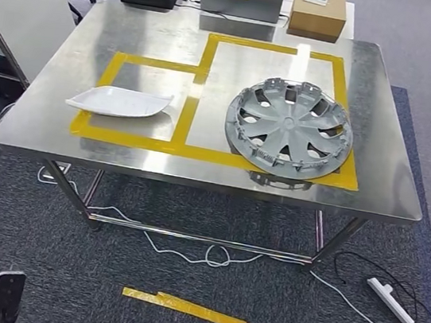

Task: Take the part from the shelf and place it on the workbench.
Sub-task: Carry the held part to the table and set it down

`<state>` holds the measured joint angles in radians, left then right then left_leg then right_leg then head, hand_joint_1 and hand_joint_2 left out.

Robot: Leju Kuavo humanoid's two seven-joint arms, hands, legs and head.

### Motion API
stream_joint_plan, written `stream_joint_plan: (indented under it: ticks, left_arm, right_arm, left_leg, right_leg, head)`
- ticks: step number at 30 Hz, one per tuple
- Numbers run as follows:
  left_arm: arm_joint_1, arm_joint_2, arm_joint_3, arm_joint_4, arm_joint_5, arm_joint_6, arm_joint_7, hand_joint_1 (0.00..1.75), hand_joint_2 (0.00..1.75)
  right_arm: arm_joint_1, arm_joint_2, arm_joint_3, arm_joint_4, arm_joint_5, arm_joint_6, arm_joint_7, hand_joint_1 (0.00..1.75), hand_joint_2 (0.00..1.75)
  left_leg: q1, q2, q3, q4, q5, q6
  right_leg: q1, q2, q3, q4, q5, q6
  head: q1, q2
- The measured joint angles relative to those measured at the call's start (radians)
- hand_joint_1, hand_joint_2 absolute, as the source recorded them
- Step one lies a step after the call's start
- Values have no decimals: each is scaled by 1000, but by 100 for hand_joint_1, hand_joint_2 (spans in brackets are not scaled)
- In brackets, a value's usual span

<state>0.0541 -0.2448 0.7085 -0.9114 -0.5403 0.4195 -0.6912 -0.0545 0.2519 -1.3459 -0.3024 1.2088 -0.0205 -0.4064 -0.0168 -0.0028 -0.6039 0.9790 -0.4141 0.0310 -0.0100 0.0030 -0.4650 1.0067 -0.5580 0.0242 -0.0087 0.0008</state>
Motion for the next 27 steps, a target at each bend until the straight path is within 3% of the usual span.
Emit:
stream_joint_plan:
  ticks: [2,4,5,7,9,10,11,12,14,16,17,19,20,22,24,25,26,27]
  left_arm:
    - [-12,17,29,70,-27,17,-1,0,0]
    - [-25,40,58,154,-51,23,12,0,0]
    - [-30,52,71,200,-62,20,27,0,0]
    - [-39,73,95,290,-78,9,62,0,0]
    - [-45,88,112,367,-90,0,85,0,0]
    - [-46,93,117,393,-93,-2,90,0,0]
    - [-47,98,122,415,-96,-3,92,0,0]
    - [-50,102,125,434,-98,-5,95,0,0]
    - [-60,113,132,474,-102,-11,109,0,0]
    - [-67,120,139,509,-114,-19,133,0,0]
    - [-68,122,141,522,-123,-20,145,0,0]
    - [-67,124,144,547,-146,-17,174,0,0]
    - [-68,124,144,559,-162,-12,192,0,0]
    - [-69,125,142,581,-202,-2,238,0,0]
    - [-70,125,138,600,-234,2,277,0,0]
    - [-70,125,136,608,-244,2,290,0,0]
    - [-70,125,134,615,-252,0,300,0,0]
    - [-70,126,131,622,-261,-3,308,0,0]
  right_arm:
    - [2,-3,1,5,1,-2,-1,0,0]
    - [5,-6,1,12,1,-4,2,0,0]
    - [6,-8,1,14,1,-4,4,0,0]
    - [5,-11,0,17,1,-5,8,0,0]
    - [6,-14,0,20,1,-5,11,0,0]
    - [6,-16,0,21,1,-5,11,0,0]
    - [6,-17,0,22,1,-5,12,0,0]
    - [5,-18,0,23,1,-5,12,0,0]
    - [5,-21,0,26,1,-5,12,0,0]
    - [4,-22,0,29,1,-5,13,0,0]
    - [4,-23,0,30,1,-4,13,0,0]
    - [4,-23,0,32,1,-4,14,0,0]
    - [4,-24,0,33,1,-4,14,0,0]
    - [4,-25,0,35,3,-3,14,0,0]
    - [4,-26,0,38,5,-1,15,0,0]
    - [4,-27,0,39,5,-1,15,0,0]
    - [5,-27,0,39,6,0,14,0,0]
    - [4,-28,1,40,6,0,14,0,0]
  left_leg:
    - [-1,0,-10,6,13,-9]
    - [2,-1,-15,10,13,-20]
    - [4,-2,-20,25,-9,-26]
    - [10,-1,-44,115,-104,-40]
    - [16,-1,-67,243,-188,-50]
    - [19,-1,-67,285,-200,-53]
    - [23,-1,-54,296,-189,-56]
    - [26,-1,-26,273,-164,-58]
    - [29,-1,68,147,-115,-58]
    - [25,-1,144,23,-113,-47]
    - [22,-1,158,-7,-119,-41]
    - [20,0,156,-24,-117,-27]
    - [21,2,152,-28,-110,-19]
    - [21,5,136,-31,-95,-2]
    - [16,6,111,-22,-81,6]
    - [13,6,96,-17,-74,8]
    - [11,6,83,-11,-68,8]
    - [9,5,70,-5,-63,8]
  right_leg:
    - [3,2,30,-57,-5,-4]
    - [3,-3,15,-59,5,-17]
    - [2,-6,9,-61,13,-26]
    - [1,-12,-9,-62,31,-39]
    - [3,-16,-27,-58,48,-41]
    - [3,-19,-38,-55,56,-41]
    - [3,-21,-52,-50,63,-39]
    - [3,-23,-69,-45,71,-37]
    - [4,-25,-97,-33,83,-29]
    - [5,-28,-114,-23,98,-18]
    - [4,-29,-120,-21,106,-11]
    - [1,-27,-131,-20,114,4]
    - [0,-23,-139,-10,100,9]
    - [-1,-13,-174,72,28,15]
    - [-1,-7,-217,211,-50,17]
    - [-1,-6,-226,260,-65,17]
    - [-1,-6,-217,272,-60,17]
    - [-1,-6,-190,246,-40,14]
  head:
    - [-1,0]
    - [-1,0]
    - [-2,0]
    - [-6,0]
    - [-9,0]
    - [-9,0]
    - [-9,0]
    - [-9,0]
    - [-9,0]
    - [-9,0]
    - [-9,0]
    - [-9,0]
    - [-8,0]
    - [-4,0]
    - [0,0]
    - [1,0]
    - [1,0]
    - [1,0]
